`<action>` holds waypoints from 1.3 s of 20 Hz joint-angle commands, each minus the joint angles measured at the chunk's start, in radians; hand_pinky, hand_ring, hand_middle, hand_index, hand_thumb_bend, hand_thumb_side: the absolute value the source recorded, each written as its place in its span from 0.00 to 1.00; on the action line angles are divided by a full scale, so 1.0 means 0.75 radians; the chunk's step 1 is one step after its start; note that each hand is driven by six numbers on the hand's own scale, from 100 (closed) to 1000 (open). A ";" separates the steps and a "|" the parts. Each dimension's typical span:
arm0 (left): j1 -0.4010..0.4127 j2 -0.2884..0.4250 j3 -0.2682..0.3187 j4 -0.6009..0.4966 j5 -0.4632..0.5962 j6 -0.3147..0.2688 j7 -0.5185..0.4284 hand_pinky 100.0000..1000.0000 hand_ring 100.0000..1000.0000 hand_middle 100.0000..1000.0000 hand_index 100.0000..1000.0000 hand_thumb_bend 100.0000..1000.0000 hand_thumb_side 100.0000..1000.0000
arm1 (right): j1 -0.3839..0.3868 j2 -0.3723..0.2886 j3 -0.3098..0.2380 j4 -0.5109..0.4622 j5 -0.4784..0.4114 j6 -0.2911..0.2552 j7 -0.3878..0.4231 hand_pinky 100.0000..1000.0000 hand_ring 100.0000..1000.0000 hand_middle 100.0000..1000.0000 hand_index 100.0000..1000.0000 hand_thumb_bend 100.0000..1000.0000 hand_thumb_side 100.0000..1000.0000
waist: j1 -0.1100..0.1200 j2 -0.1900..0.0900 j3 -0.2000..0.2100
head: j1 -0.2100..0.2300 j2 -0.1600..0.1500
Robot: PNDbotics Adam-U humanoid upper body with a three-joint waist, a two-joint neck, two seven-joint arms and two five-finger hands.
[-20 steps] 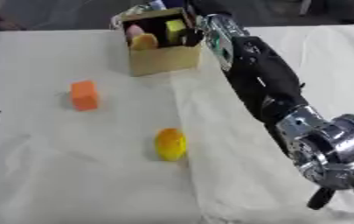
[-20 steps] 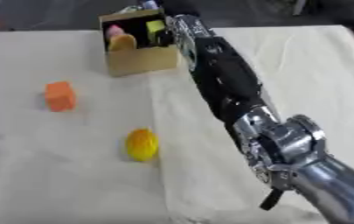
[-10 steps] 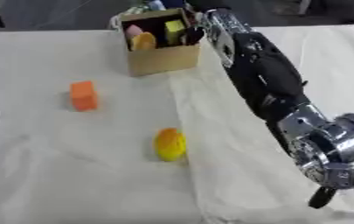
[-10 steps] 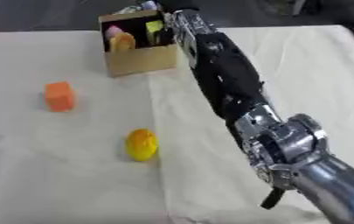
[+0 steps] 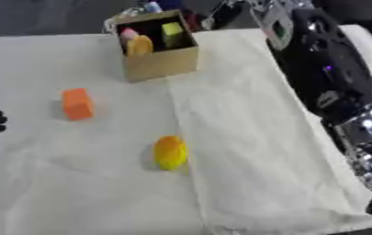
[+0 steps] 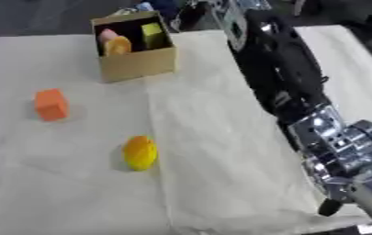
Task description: Pick up objects on the table and place them in the box.
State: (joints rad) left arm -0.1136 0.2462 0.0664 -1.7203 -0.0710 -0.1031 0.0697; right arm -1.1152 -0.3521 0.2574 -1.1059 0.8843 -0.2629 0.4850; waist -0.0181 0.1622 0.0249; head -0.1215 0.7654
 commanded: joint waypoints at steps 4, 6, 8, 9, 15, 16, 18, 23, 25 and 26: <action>0.000 0.034 0.017 -0.017 -0.012 -0.002 0.007 0.65 0.63 0.56 0.75 0.00 0.81 | 0.074 -0.115 0.153 -0.288 -0.313 -0.025 0.220 0.79 0.85 0.89 1.00 0.10 0.00 | -0.022 -0.050 -0.020 | 0.022 0.006; 0.001 0.035 0.017 -0.016 -0.014 -0.002 0.006 0.65 0.63 0.56 0.75 0.00 0.81 | 0.096 -0.118 0.201 -0.336 -0.371 -0.029 0.287 0.79 0.85 0.88 1.00 0.08 0.00 | -0.024 -0.053 -0.021 | 0.024 0.006; 0.003 0.036 0.016 -0.015 -0.015 -0.002 0.004 0.65 0.63 0.56 0.75 0.00 0.81 | 0.113 -0.114 0.246 -0.367 -0.420 -0.037 0.348 0.79 0.85 0.88 1.00 0.06 0.03 | -0.025 -0.055 -0.020 | 0.024 0.006; 0.003 0.037 0.017 -0.014 -0.015 -0.002 0.003 0.65 0.63 0.56 0.75 0.00 0.81 | 0.120 -0.109 0.267 -0.378 -0.442 -0.040 0.377 0.79 0.85 0.88 1.00 0.05 0.05 | -0.025 -0.056 -0.020 | 0.024 0.006; 0.000 0.036 0.014 -0.013 -0.014 -0.002 -0.002 0.65 0.63 0.56 0.75 0.00 0.81 | 0.153 -0.042 0.365 -0.392 -0.530 -0.067 0.521 0.78 0.85 0.87 1.00 0.00 0.14 | -0.026 -0.059 -0.017 | 0.021 0.006; 0.000 0.036 0.014 -0.013 -0.014 -0.002 -0.003 0.65 0.63 0.56 0.75 0.00 0.81 | 0.156 -0.027 0.378 -0.387 -0.538 -0.072 0.539 0.78 0.84 0.86 1.00 0.00 0.16 | -0.026 -0.059 -0.016 | 0.019 0.006; 0.000 0.035 0.014 -0.012 -0.014 -0.003 -0.004 0.65 0.63 0.56 0.75 0.00 0.81 | 0.162 0.003 0.402 -0.373 -0.555 -0.081 0.557 0.77 0.84 0.86 1.00 0.00 0.17 | -0.025 -0.059 -0.014 | 0.016 0.006; -0.001 0.034 0.013 -0.012 -0.014 -0.003 -0.006 0.65 0.63 0.56 0.75 0.00 0.81 | 0.170 0.048 0.451 -0.329 -0.564 -0.107 0.562 0.77 0.84 0.85 1.00 0.00 0.22 | -0.025 -0.057 -0.009 | 0.013 0.006; -0.001 0.034 0.014 -0.013 -0.014 -0.003 -0.006 0.65 0.63 0.56 0.75 0.00 0.81 | 0.177 0.053 0.467 -0.311 -0.562 -0.119 0.563 0.77 0.84 0.85 1.00 0.00 0.24 | -0.026 -0.056 -0.008 | 0.013 0.006; -0.001 0.034 0.014 -0.013 -0.014 -0.003 -0.006 0.65 0.63 0.56 0.75 0.00 0.81 | 0.180 0.053 0.476 -0.301 -0.559 -0.126 0.563 0.77 0.84 0.85 1.00 0.00 0.23 | -0.027 -0.056 -0.008 | 0.013 0.006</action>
State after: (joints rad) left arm -0.1061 0.2472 0.0717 -1.7194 -0.0791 -0.1036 0.0686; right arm -0.9656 -0.3076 0.6147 -1.3329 0.4699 -0.3036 0.8614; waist -0.0252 0.1475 0.0190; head -0.1094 0.7654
